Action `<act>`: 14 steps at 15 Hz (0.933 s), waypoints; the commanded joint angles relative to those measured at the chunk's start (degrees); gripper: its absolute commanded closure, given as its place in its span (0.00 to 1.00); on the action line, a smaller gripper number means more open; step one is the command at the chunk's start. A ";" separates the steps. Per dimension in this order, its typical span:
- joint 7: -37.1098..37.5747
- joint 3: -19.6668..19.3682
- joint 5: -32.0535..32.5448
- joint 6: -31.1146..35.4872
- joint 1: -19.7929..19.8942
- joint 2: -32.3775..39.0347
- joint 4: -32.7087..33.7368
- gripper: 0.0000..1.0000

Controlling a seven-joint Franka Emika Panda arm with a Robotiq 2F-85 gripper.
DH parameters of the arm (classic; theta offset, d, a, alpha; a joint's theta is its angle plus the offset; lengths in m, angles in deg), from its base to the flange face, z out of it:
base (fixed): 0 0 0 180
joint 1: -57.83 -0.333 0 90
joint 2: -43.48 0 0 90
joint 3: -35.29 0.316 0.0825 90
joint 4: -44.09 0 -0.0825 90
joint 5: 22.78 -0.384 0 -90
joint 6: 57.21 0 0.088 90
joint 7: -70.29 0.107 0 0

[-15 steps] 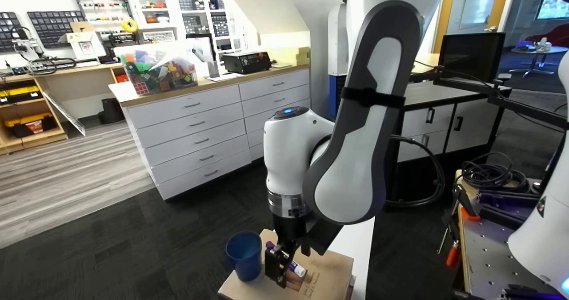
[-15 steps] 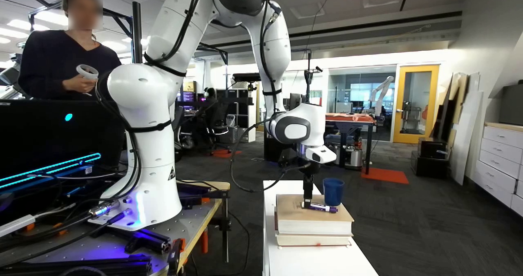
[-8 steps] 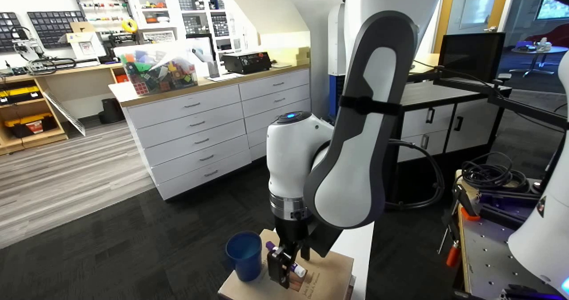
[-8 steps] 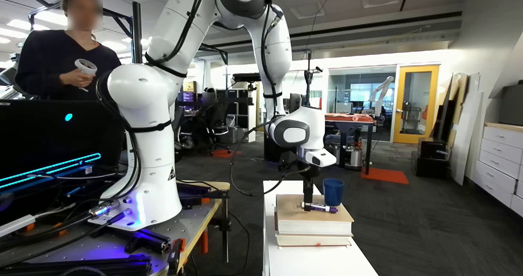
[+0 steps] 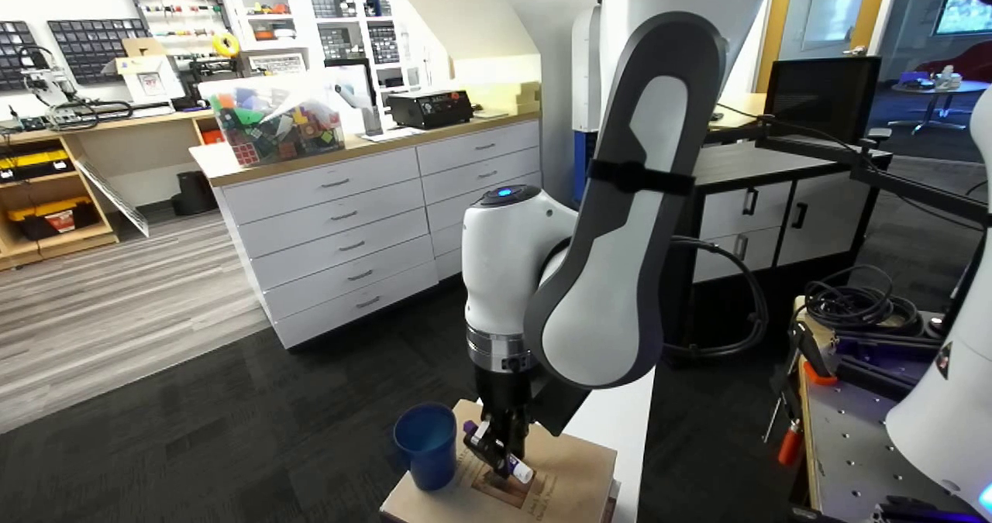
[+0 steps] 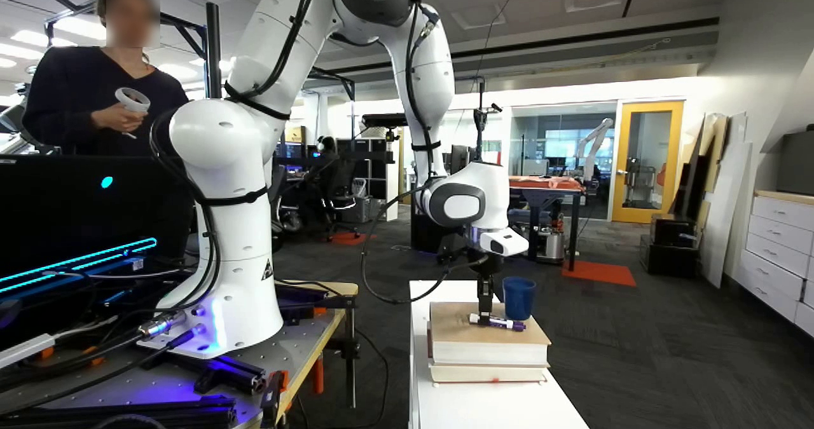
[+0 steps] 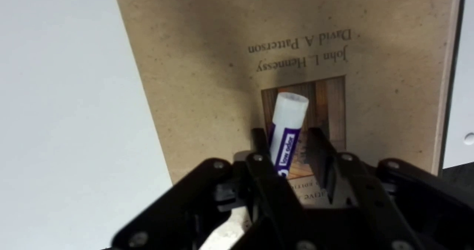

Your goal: Pick up the marker and put it in the cup

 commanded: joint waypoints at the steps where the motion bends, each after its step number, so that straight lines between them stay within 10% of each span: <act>1: -0.47 -0.96 -0.82 -0.71 -1.13 -1.94 -0.91 0.95; 14: 0.81 -4.58 1.11 -1.64 -3.49 -8.57 -3.79 0.94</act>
